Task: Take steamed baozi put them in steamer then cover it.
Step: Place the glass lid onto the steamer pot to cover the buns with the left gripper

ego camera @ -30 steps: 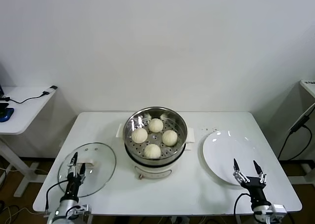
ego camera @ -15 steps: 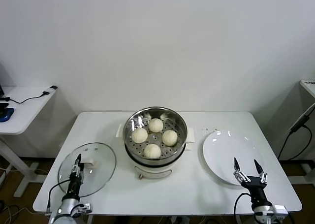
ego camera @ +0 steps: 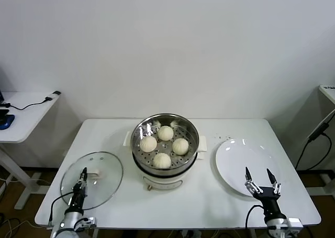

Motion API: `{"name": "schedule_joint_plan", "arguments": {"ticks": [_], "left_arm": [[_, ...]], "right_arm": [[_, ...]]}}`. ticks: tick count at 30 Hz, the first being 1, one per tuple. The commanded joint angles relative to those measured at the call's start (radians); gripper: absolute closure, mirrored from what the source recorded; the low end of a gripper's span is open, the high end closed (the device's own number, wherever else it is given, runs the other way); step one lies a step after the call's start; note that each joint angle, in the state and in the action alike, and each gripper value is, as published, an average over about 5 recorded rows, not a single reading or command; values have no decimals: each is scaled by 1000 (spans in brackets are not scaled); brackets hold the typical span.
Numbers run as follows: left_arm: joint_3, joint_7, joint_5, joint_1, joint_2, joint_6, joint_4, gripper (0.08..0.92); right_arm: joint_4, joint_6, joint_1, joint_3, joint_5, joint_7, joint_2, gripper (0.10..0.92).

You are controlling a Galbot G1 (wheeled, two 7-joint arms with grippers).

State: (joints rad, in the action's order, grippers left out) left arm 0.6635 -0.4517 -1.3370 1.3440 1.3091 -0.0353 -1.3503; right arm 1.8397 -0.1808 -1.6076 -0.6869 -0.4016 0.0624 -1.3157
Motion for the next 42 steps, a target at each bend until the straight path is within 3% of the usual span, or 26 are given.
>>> {"name": "schedule_joint_plan", "arguments": {"ticks": [1,6,12,16,20,26,30,42], "left_arm": [[19,120,188,47,-64,25,-265,866],[46,276,332,81,-139,127,-466,866],[42,461,422,58,-225,337,-680,866],[-37,530,379,23,-234,458,-784,866],[-202,576,255,-23,-218,571,-839,866],[-499,678,41,-143,-144,695,-831,866],[-630,718,-83,-213,-57,729,-777,866],[-790,731,-267,-288,202,763,-589,866]], "right_arm": [[6,-1,-1,3,8,1,-4,203],[16,4,-1,4,15,-2,-7,203],[30,21,1,9,53,-22,-8,203],[33,33,5,13,85,-36,-11,203],[38,45,3,13,108,-47,-13,203],[40,47,-5,10,123,-50,-15,203],[32,39,-11,7,127,-47,-18,203],[31,15,-36,-16,105,-38,-14,203]]}}
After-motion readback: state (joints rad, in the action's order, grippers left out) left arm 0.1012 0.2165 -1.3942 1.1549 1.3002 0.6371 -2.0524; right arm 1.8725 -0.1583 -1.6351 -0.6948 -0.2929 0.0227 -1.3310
